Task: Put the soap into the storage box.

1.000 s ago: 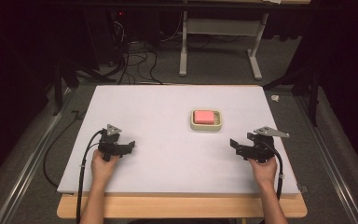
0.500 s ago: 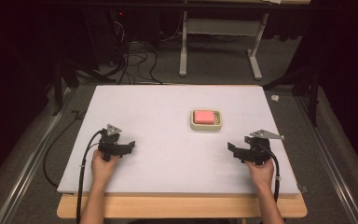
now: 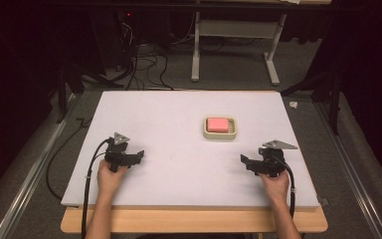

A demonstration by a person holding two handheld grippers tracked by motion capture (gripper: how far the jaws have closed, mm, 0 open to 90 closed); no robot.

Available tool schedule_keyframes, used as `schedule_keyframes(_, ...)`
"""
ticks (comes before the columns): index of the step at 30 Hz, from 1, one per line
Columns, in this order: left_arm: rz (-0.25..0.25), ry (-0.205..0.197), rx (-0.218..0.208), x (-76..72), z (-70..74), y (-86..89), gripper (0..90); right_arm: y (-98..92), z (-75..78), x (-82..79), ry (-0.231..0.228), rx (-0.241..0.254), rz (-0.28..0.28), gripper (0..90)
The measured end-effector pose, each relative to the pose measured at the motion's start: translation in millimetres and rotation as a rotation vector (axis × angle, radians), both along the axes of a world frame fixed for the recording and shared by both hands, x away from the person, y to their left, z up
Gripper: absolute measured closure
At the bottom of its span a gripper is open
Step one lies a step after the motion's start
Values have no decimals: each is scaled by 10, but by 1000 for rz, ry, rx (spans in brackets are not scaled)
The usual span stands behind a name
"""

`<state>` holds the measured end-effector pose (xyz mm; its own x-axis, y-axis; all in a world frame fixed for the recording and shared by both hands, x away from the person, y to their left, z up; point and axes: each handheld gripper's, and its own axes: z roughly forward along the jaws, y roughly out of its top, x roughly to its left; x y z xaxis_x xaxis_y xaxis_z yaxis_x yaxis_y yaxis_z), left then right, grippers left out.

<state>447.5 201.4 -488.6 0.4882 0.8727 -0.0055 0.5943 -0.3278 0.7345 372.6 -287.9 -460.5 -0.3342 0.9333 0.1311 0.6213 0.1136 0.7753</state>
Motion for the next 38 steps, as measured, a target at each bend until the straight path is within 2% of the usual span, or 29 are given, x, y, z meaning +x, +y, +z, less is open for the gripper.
schedule_keyframes(13, 0, -1, -1, 0, -1, 0, 193, 59, -111, 39, 29, -30, -2, 187)
schedule_keyframes(22, 0, -1, -1, 0, -1, 0, 193, 139, -199, 60, 46, -93, 6, 188)
schedule_keyframes(26, 0, -1, -1, 0, -1, -1, 193, 185, -215, 74, 61, -142, -4, 191)
schedule_keyframes(28, 0, -1, -1, 0, -1, 0, 193, 229, -221, 70, 60, -182, -5, 184)
schedule_keyframes(38, 4, -2, 1, -1, -1, 1, 186, 219, -227, 72, 57, -175, -2, 184)
